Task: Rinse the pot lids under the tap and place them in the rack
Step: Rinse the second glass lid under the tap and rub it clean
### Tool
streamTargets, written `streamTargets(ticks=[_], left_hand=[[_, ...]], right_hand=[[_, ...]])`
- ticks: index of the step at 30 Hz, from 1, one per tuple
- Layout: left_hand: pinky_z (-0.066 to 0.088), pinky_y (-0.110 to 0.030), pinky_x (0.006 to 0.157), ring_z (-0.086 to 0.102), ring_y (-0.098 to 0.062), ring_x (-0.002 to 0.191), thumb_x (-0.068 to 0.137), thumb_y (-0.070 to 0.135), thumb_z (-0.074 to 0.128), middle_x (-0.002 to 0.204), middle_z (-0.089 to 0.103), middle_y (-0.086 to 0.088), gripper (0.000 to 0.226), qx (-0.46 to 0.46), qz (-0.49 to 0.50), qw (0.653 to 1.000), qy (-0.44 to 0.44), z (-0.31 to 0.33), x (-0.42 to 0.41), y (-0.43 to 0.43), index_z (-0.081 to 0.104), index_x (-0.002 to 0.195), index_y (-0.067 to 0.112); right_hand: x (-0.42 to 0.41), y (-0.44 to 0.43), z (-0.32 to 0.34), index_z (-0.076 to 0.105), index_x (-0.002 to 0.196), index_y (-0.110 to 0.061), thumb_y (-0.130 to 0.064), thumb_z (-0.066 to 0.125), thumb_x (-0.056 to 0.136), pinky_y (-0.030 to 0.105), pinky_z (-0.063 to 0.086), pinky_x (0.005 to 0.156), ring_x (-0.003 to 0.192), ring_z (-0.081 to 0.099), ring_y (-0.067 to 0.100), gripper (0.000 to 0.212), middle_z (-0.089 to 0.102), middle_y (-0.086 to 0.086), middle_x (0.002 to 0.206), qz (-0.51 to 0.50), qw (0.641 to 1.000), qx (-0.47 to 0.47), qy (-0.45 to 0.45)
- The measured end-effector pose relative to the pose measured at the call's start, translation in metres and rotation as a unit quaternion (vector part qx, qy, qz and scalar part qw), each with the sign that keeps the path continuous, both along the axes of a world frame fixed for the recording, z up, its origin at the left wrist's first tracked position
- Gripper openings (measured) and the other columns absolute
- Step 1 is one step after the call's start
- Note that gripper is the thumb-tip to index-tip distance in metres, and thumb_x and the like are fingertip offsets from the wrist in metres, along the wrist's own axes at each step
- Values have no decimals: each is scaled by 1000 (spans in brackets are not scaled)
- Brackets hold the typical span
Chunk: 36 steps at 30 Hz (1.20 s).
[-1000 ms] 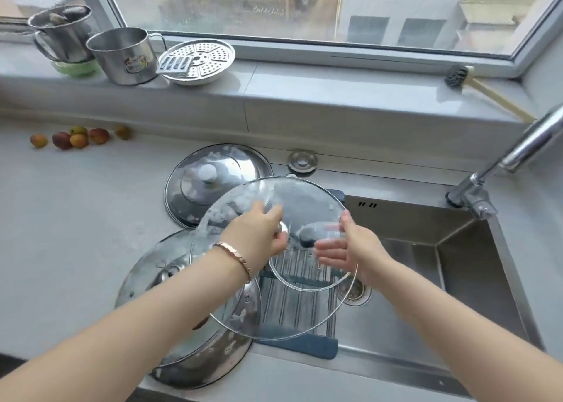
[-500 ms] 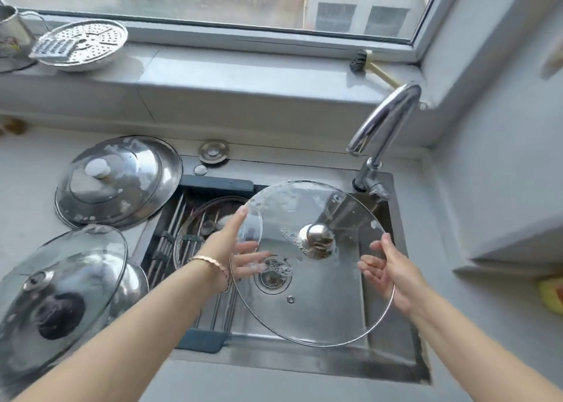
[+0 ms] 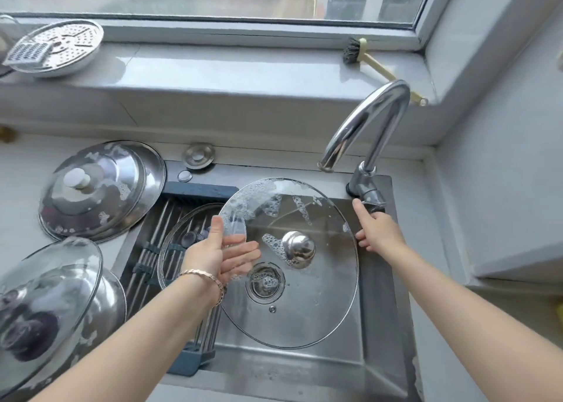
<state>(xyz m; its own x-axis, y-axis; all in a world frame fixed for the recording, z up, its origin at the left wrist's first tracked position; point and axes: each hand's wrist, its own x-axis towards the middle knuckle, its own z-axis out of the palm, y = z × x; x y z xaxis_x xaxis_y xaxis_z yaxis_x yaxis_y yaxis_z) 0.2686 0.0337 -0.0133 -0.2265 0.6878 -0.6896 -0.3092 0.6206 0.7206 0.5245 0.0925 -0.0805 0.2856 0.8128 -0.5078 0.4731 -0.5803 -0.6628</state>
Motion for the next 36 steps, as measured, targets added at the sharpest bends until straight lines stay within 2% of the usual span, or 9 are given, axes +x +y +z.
streamTargets(ticks=[3, 7, 10, 15, 25, 28, 31, 33, 36], left_hand=[[50, -20, 37, 68, -17, 47, 91, 48, 39, 56, 70, -10, 50, 9, -3, 1000, 13, -2, 3, 8, 55, 81, 1], [52, -20, 38, 68, -17, 48, 91, 48, 39, 57, 70, -10, 51, 7, -5, 1000, 7, -4, 7, 19, 56, 81, 1], [52, -21, 39, 68, -18, 49, 91, 48, 39, 57, 71, -9, 51, 5, -8, 1000, 6, -5, 8, 24, 56, 81, 1], [53, -22, 41, 69, -17, 50, 91, 49, 37, 57, 71, -8, 53, -2, -6, 1000, -1, -7, 6, 28, 57, 82, 2], [54, -21, 42, 69, -16, 50, 92, 51, 35, 56, 71, -7, 54, -12, 12, 1000, -26, -8, 9, 30, 56, 82, 2], [54, -22, 43, 69, -16, 49, 92, 51, 35, 56, 70, -7, 55, -9, 18, 1000, -24, -7, 9, 30, 57, 83, 1], [54, -24, 45, 69, -16, 49, 91, 52, 36, 56, 70, -6, 55, -8, 36, 999, -20, -8, 9, 28, 57, 82, 2], [54, -23, 44, 68, -15, 47, 91, 53, 35, 54, 70, -6, 55, -2, 52, 998, -18, -9, 10, 26, 56, 80, 3], [54, -22, 43, 67, -15, 46, 91, 52, 36, 53, 69, -5, 55, 11, 71, 997, -11, -8, 15, 21, 56, 79, 2]], right_hand=[[-5, 20, -4, 55, 74, -13, -60, 36, 89, 35, 54, 70, 63, 63, 25, 53, 64, 7, 68, -5, 1000, -22, -8], [-9, 31, -15, 53, 64, -11, -37, 29, 93, 43, 51, 86, 87, 62, 35, 45, 65, 17, 88, -17, 998, -28, -55], [-10, 33, -18, 50, 68, -7, -25, 24, 93, 31, 38, 79, 89, 52, 31, 40, 58, 19, 97, -17, 996, -48, -76], [-5, 30, -23, 55, 95, 1, -22, 23, 95, 32, 34, 78, 96, 52, 33, 39, 58, 22, 106, -9, 994, -48, -102], [2, 23, -34, 54, 73, -1, -23, 26, 89, 34, 42, 75, 90, 59, 37, 39, 65, 24, 96, -16, 996, -18, -89], [-3, 23, -29, 57, 90, 0, -27, 26, 92, 35, 42, 81, 102, 57, 38, 41, 61, 24, 106, -38, 995, -25, -94], [-25, 1, -15, 31, 137, 6, -38, 34, 96, 38, 28, 107, 131, 33, 36, 60, 37, 25, 140, -32, 983, 5, -181], [-50, -24, -3, 6, 146, 5, -41, 33, 96, 37, 9, 118, 144, 10, 29, 72, 11, 22, 154, 37, 984, 55, -164], [-94, -67, 10, -11, 146, -4, -58, 15, 88, 29, -11, 116, 143, -18, 16, 84, -21, 7, 153, 194, 968, 109, -116]])
